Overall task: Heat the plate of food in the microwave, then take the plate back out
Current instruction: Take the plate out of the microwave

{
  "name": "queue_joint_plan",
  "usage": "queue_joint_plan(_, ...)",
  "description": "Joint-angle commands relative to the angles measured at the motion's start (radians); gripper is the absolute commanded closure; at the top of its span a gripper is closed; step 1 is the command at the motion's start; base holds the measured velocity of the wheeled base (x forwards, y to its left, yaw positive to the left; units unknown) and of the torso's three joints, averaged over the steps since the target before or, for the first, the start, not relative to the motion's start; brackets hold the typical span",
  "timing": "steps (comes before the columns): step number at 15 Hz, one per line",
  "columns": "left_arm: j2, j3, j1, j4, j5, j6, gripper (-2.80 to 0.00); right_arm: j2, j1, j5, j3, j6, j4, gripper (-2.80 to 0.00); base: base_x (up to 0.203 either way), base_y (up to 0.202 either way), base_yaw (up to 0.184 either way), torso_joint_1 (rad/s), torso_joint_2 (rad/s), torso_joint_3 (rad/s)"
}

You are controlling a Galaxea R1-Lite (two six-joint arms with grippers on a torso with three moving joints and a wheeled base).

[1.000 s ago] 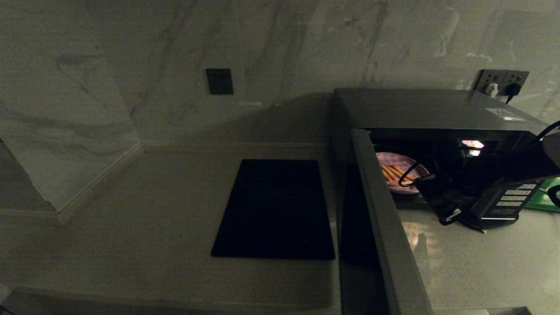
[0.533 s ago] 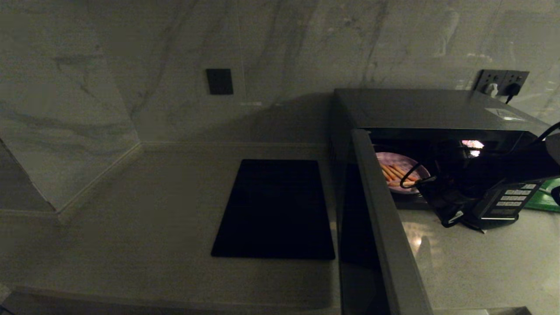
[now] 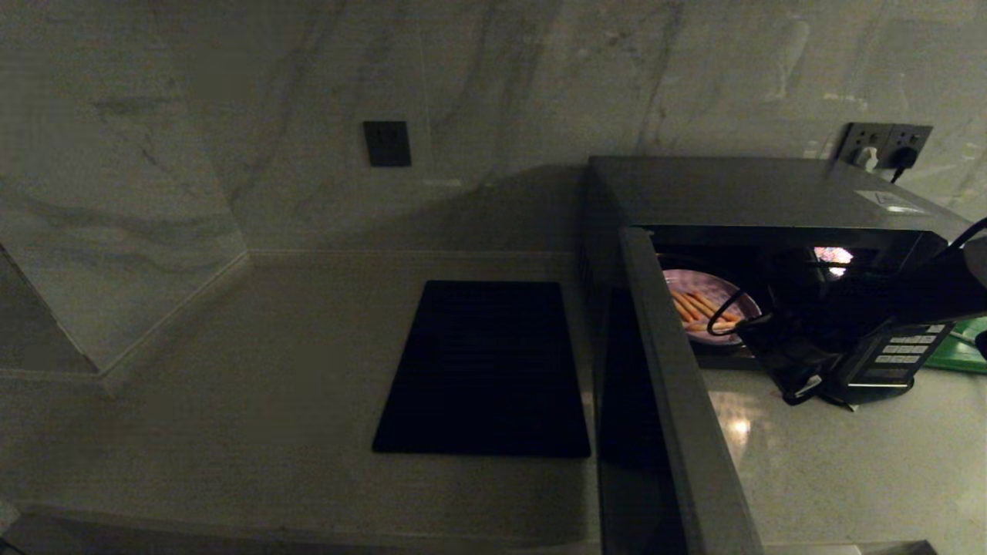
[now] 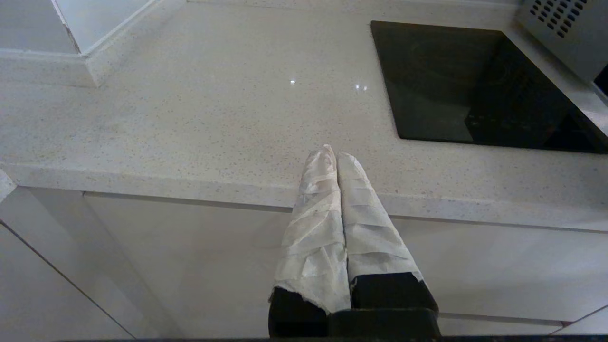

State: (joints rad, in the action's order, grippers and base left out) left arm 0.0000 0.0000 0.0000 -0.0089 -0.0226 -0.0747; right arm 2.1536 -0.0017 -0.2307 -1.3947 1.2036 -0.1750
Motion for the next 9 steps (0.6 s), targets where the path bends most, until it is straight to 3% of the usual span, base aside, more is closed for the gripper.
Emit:
queue_joint_plan(1, 0.001, 0.0, 0.0, 0.0, 0.0, 0.0, 0.0, -0.005, 0.0, -0.007, 0.002, 0.008, -0.017, -2.8, 0.0, 0.0, 0.0, 0.0, 0.0, 0.0)
queue_joint_plan(9, 0.001, 0.0, 0.0, 0.0, 0.0, 0.0, 0.0, -0.015, 0.0, -0.009, 0.011, 0.008, -0.021, -2.8, 0.0, 0.0, 0.0, 0.0, 0.0, 0.0)
